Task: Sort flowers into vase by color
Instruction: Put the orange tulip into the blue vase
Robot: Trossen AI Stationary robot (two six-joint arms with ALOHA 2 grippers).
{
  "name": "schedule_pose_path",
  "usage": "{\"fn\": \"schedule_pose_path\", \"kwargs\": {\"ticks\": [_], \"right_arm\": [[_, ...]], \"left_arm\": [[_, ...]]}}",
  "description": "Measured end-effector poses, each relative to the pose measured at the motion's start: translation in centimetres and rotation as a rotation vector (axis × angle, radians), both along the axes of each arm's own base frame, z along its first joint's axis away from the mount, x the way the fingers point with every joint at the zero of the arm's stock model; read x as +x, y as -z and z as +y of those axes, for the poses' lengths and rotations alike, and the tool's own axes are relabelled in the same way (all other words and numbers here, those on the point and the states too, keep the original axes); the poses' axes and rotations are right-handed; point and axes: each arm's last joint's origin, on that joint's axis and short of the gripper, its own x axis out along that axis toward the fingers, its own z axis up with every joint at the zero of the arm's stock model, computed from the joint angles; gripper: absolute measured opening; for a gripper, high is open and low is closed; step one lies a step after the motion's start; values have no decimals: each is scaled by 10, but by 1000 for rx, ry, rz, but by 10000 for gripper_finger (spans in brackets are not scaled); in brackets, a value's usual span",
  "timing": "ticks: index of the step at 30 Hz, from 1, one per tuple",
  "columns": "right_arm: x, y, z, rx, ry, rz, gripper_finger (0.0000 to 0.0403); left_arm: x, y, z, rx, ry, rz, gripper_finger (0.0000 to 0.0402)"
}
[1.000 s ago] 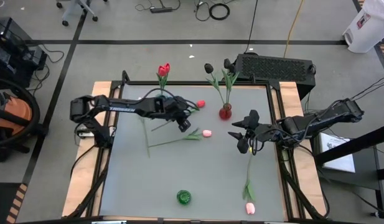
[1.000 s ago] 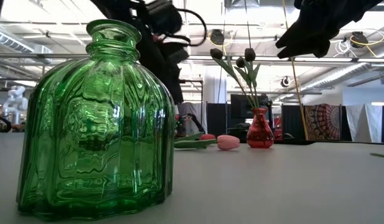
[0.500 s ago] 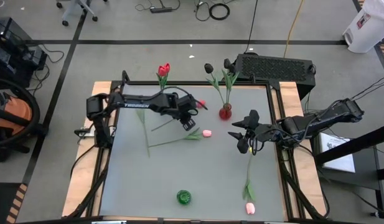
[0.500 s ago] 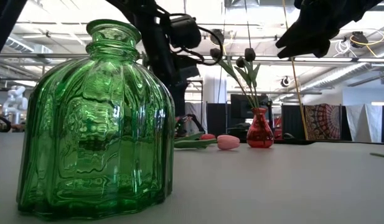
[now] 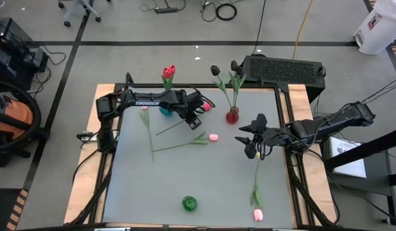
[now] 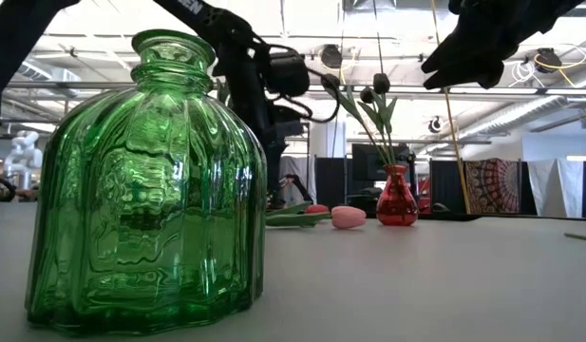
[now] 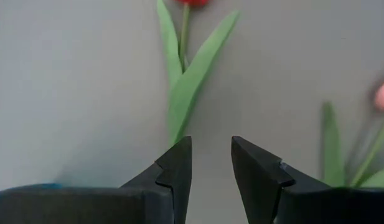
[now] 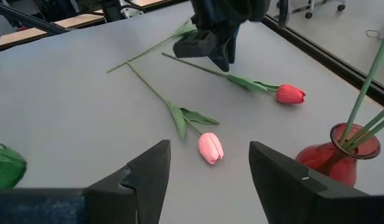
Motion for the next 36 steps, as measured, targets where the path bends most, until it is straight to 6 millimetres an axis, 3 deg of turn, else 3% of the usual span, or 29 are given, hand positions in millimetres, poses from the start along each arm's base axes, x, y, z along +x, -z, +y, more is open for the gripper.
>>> {"fn": "schedule_pose_path", "kwargs": {"ticks": [10, 36], "right_arm": [[0, 0, 0, 3, 0, 0, 210], [0, 0, 0, 7, -2, -1, 210]], "left_arm": [[1, 32, 3, -40, 13, 117, 118], [8, 33, 8, 44, 95, 80, 118]]}}
